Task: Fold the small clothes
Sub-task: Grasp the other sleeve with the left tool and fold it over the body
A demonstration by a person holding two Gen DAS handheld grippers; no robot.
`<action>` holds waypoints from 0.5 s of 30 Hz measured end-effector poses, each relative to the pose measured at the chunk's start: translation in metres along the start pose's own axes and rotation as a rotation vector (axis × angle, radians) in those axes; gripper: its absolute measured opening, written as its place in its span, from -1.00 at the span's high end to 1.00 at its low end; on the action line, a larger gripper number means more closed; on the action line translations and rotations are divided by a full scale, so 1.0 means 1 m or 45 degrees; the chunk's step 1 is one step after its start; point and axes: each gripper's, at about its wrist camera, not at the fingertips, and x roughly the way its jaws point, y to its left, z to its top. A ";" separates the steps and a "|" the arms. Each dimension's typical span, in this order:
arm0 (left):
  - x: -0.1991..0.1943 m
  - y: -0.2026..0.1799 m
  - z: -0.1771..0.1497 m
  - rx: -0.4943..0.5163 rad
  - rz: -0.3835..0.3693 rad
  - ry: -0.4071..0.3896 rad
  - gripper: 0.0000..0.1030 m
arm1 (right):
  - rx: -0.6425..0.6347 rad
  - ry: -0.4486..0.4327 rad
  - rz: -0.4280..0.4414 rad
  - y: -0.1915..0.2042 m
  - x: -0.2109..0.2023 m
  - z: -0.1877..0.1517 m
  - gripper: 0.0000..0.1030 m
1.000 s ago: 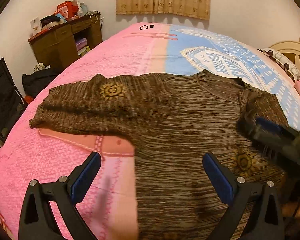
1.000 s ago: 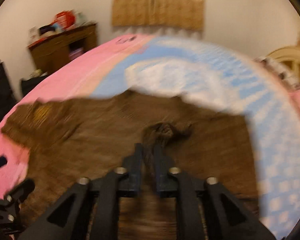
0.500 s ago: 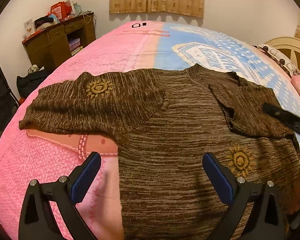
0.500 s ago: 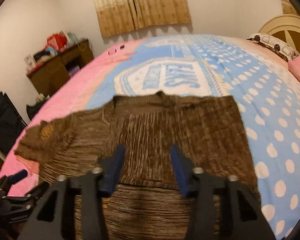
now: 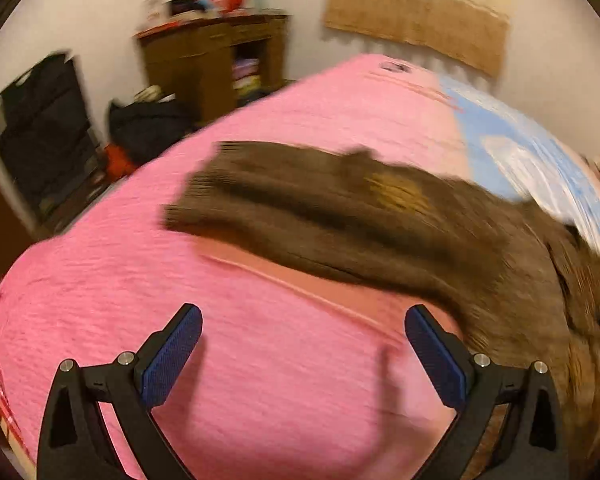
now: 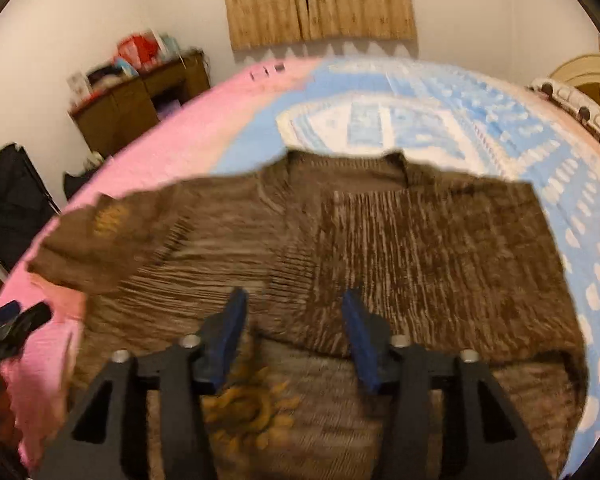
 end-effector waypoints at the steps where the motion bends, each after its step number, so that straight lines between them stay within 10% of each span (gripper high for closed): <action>1: 0.002 0.017 0.007 -0.066 0.002 -0.011 -0.97 | -0.028 -0.041 -0.009 0.006 -0.011 -0.001 -0.37; 7: 0.032 0.080 0.041 -0.376 -0.062 -0.013 -0.97 | -0.080 -0.097 0.072 0.039 -0.035 -0.007 -0.37; 15: 0.061 0.066 0.054 -0.373 -0.112 0.006 -0.97 | -0.103 -0.007 0.122 0.057 -0.024 -0.019 -0.37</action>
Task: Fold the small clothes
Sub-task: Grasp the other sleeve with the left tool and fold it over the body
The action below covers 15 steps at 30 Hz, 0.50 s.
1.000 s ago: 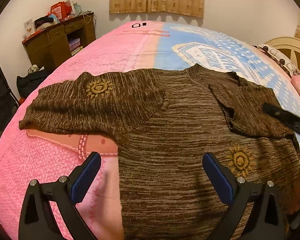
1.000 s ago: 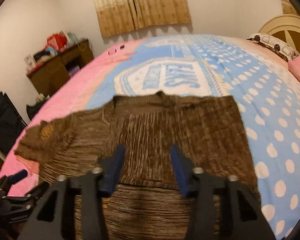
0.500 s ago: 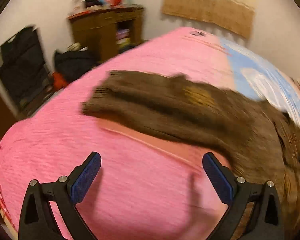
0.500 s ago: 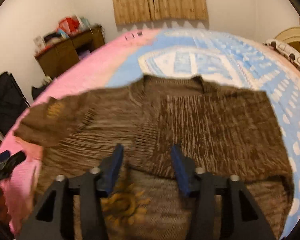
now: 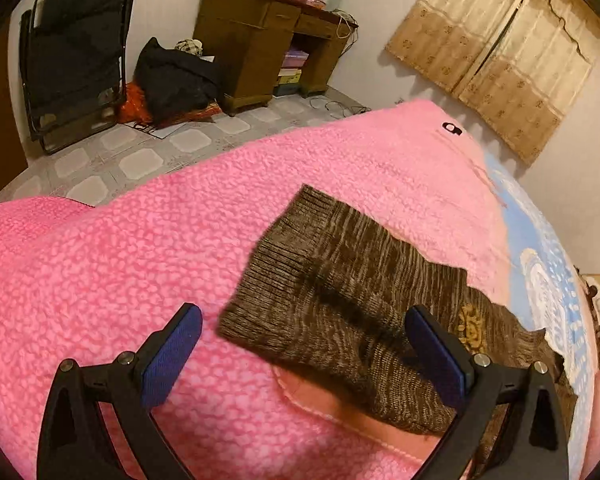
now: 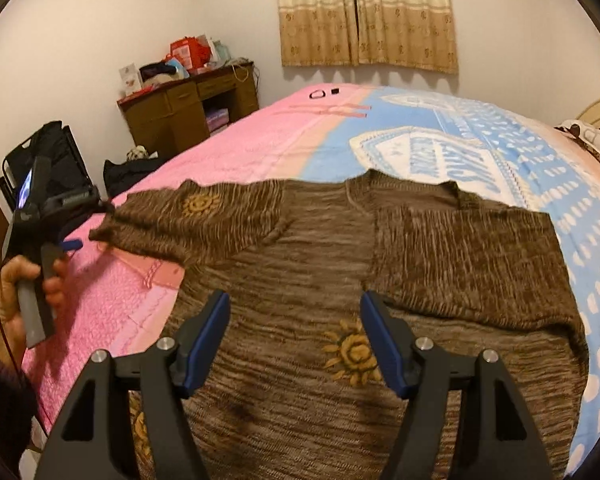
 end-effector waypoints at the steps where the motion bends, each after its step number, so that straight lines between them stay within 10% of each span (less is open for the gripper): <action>1: 0.001 -0.003 -0.003 0.021 0.023 -0.008 -0.96 | 0.014 0.005 0.002 -0.002 0.000 -0.001 -0.37; 5: 0.003 -0.011 -0.008 0.111 0.063 -0.015 -0.86 | 0.075 0.002 -0.003 -0.011 -0.003 0.000 -0.37; 8: -0.013 0.003 -0.007 0.038 -0.002 -0.014 -0.54 | 0.105 0.001 -0.006 -0.015 -0.005 0.001 -0.37; 15: -0.034 0.011 -0.025 -0.143 -0.003 -0.026 -0.54 | 0.120 0.018 0.003 -0.015 -0.002 -0.001 -0.37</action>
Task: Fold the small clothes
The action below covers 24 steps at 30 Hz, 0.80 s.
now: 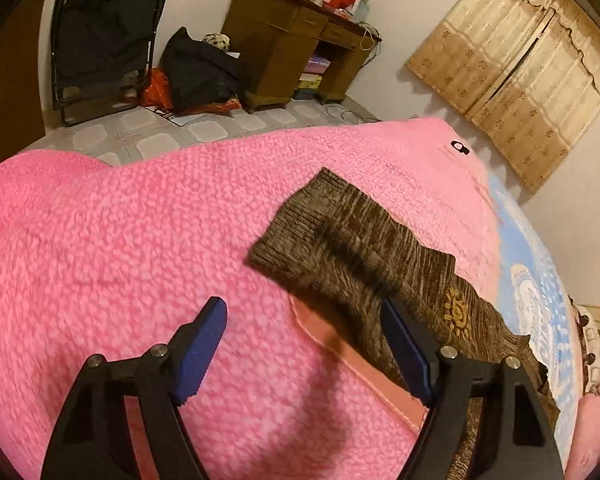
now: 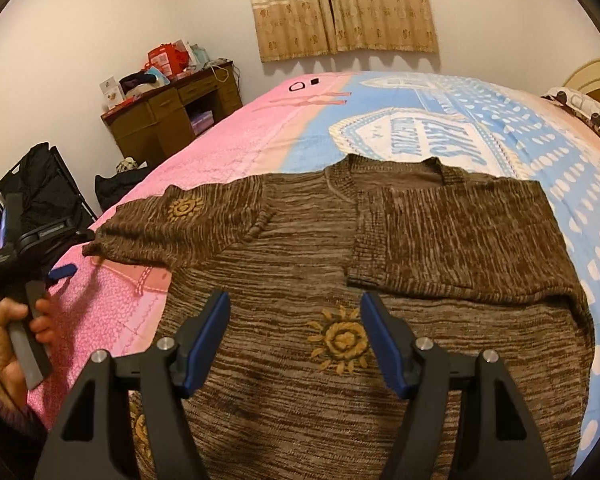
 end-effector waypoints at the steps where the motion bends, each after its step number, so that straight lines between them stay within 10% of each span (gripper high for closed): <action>1: 0.005 -0.007 0.001 0.032 0.025 0.006 -0.54 | -0.001 0.002 0.001 0.001 0.000 0.000 -0.37; 7: 0.040 -0.034 0.015 0.089 0.085 0.018 -0.54 | -0.009 -0.021 -0.002 0.004 -0.007 0.000 -0.37; 9: 0.034 -0.031 0.013 0.058 0.057 -0.016 -0.08 | -0.003 -0.023 -0.005 0.002 -0.010 0.000 -0.37; 10: 0.034 -0.028 0.012 0.047 0.020 -0.012 0.69 | 0.003 -0.026 -0.010 0.001 -0.011 0.000 -0.37; 11: 0.037 -0.022 0.011 0.012 -0.036 0.022 0.92 | 0.010 -0.028 -0.015 -0.001 -0.012 0.000 -0.37; 18: 0.031 -0.013 0.012 -0.059 -0.108 -0.023 0.93 | 0.112 0.005 -0.022 -0.019 -0.009 -0.002 -0.38; 24: 0.000 -0.070 0.019 0.179 -0.119 -0.158 0.93 | 0.169 -0.025 -0.069 -0.040 -0.020 -0.003 -0.38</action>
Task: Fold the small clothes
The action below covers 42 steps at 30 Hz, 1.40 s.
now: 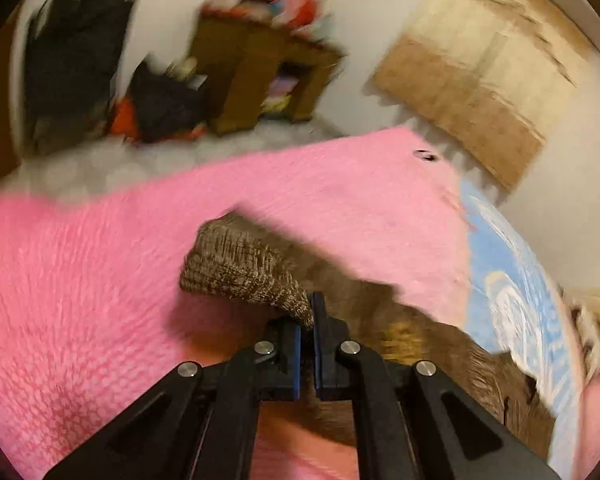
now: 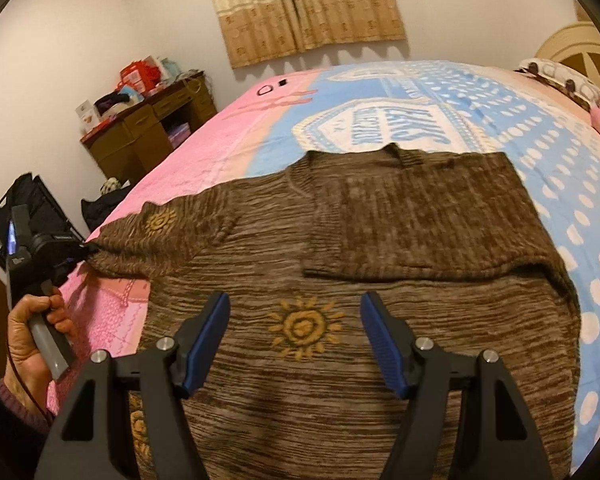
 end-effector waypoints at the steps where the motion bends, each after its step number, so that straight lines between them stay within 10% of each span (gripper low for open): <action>1: -0.006 -0.019 0.000 0.084 -0.011 -0.032 0.93 | 0.010 -0.006 -0.010 -0.005 -0.002 0.002 -0.38; 8: -0.031 -0.175 -0.070 0.640 -0.299 -0.071 0.93 | 0.197 -0.047 -0.105 -0.066 -0.016 0.011 -0.38; 15: 0.008 -0.236 -0.180 1.037 -0.309 0.250 0.91 | 0.260 0.001 -0.137 -0.091 -0.019 0.001 -0.38; 25: -0.052 -0.146 -0.145 0.855 -0.403 0.318 0.89 | 0.305 0.035 0.010 -0.084 -0.006 0.022 -0.49; 32: -0.049 -0.073 -0.118 0.589 -0.235 0.301 0.89 | 0.139 0.162 0.174 -0.029 0.074 0.074 -0.65; 42: -0.035 -0.049 -0.102 0.522 -0.187 0.312 0.89 | -0.421 0.145 -0.108 0.060 0.109 0.049 -0.70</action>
